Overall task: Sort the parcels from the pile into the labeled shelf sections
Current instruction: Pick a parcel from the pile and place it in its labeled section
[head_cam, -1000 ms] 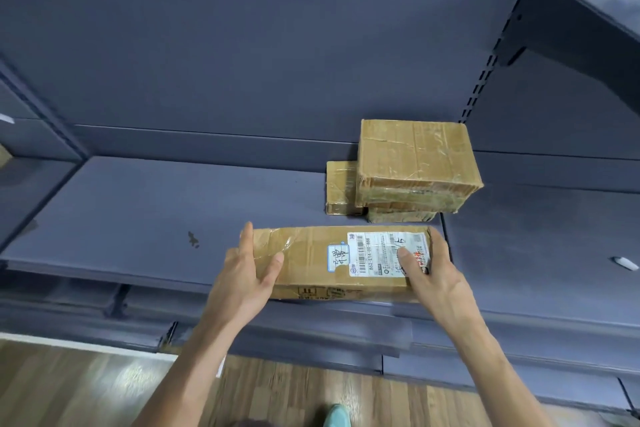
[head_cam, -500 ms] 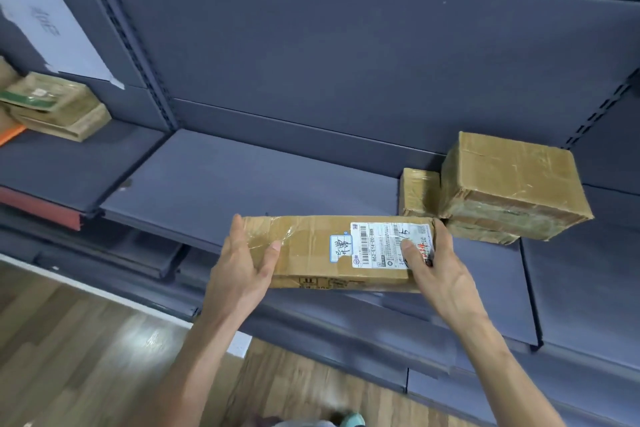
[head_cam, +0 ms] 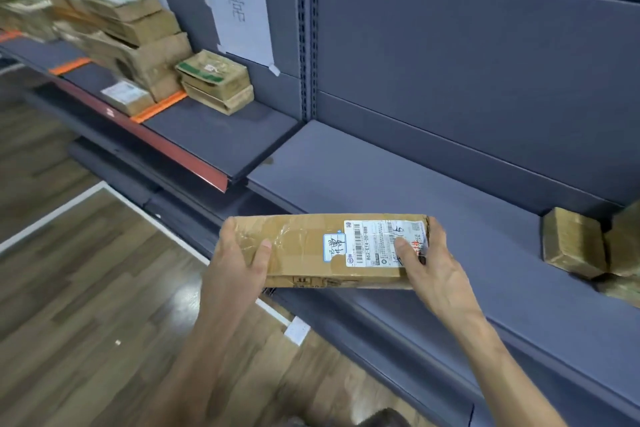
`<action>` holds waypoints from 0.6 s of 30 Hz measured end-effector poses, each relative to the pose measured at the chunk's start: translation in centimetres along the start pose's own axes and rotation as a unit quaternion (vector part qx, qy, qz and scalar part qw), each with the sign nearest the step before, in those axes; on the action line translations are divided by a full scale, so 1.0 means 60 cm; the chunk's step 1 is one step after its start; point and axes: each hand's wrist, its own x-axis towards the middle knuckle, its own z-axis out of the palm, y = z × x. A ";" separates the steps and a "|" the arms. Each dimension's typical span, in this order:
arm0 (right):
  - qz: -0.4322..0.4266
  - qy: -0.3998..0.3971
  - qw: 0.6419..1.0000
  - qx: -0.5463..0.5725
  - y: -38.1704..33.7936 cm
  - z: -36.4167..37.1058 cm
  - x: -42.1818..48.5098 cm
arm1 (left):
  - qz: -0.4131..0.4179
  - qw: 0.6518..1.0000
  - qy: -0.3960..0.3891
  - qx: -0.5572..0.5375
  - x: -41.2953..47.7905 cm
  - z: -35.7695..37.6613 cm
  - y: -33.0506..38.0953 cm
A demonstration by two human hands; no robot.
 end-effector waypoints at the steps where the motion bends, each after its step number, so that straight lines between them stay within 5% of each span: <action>1: -0.009 -0.007 1.000 0.000 -0.015 0.016 0.002 | -0.005 1.000 0.004 -0.010 0.006 -0.015 -0.012; 18: -0.105 -0.134 0.985 -0.021 -0.263 0.237 0.180 | -0.106 0.987 0.121 -0.010 0.189 -0.168 -0.140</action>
